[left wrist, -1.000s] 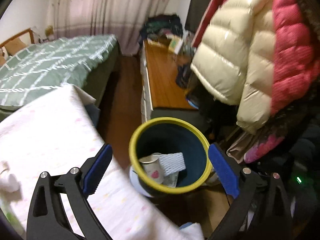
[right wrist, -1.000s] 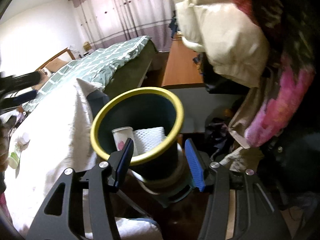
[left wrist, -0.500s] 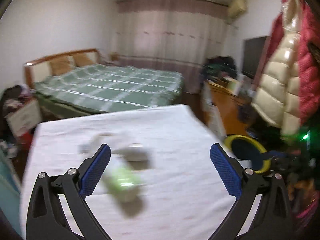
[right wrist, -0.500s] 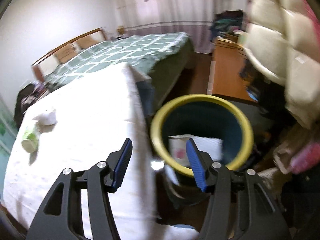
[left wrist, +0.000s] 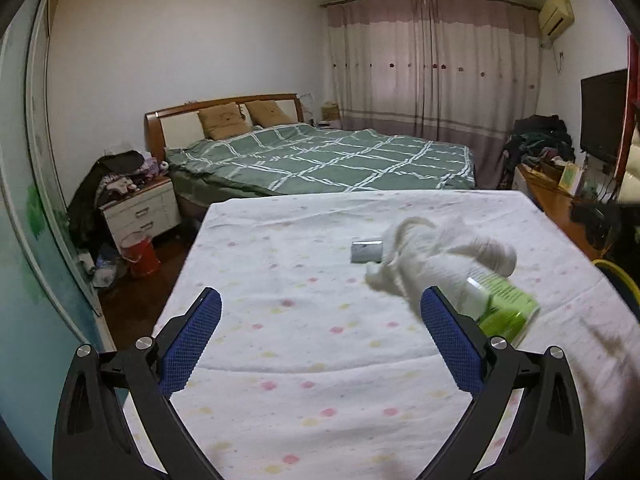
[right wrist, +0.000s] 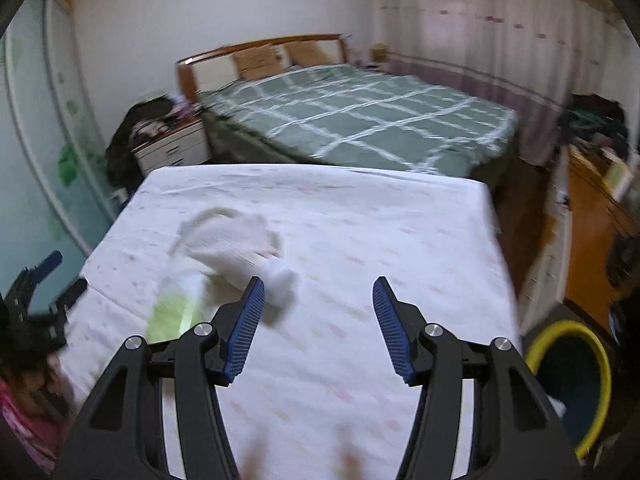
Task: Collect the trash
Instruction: 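Grasp the white cloth wrapped around the bottles with the right gripper, then lift the white cloth off the bottles with the right gripper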
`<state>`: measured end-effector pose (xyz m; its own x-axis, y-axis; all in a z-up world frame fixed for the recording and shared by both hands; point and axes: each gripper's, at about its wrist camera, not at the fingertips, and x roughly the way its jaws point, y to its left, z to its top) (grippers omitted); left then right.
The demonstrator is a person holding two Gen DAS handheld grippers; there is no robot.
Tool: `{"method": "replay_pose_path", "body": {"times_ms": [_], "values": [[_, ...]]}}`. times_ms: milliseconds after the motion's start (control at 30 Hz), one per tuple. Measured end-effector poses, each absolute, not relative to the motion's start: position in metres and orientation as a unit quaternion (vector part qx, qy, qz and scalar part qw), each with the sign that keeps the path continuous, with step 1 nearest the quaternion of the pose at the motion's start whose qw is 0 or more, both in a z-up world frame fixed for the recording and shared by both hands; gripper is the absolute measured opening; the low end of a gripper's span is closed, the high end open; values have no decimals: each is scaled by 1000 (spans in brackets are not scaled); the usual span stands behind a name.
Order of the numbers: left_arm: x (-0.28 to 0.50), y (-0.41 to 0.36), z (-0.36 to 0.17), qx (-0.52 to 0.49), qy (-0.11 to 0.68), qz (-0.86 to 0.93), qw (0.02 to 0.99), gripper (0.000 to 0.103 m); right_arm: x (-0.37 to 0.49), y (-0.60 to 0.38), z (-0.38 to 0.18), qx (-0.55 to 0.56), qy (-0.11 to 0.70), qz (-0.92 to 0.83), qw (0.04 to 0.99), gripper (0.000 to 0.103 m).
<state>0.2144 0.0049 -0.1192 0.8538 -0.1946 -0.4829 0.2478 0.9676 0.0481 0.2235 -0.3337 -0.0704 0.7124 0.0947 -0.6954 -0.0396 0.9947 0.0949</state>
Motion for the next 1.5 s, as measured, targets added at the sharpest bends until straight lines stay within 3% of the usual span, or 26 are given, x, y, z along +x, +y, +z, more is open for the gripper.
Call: {"method": "replay_pose_path", "body": {"times_ms": [567, 733, 1300, 1467, 1500], "values": [[208, 5, -120, 36, 247, -116, 961, 98, 337, -263, -121, 45, 453, 80, 887, 57], [207, 3, -118, 41, 247, -117, 961, 98, 332, -254, -126, 17, 442, 77, 894, 39], [205, 2, -118, 47, 246, -117, 961, 98, 326, -236, -124, -62, 403, 54, 911, 37], [206, 1, -118, 48, 245, -118, 961, 98, 323, -234, -119, -79, 387, 33, 918, 23], [206, 1, -118, 49, 245, -118, 961, 98, 322, -234, -118, -81, 384, 29, 919, 5]]}}
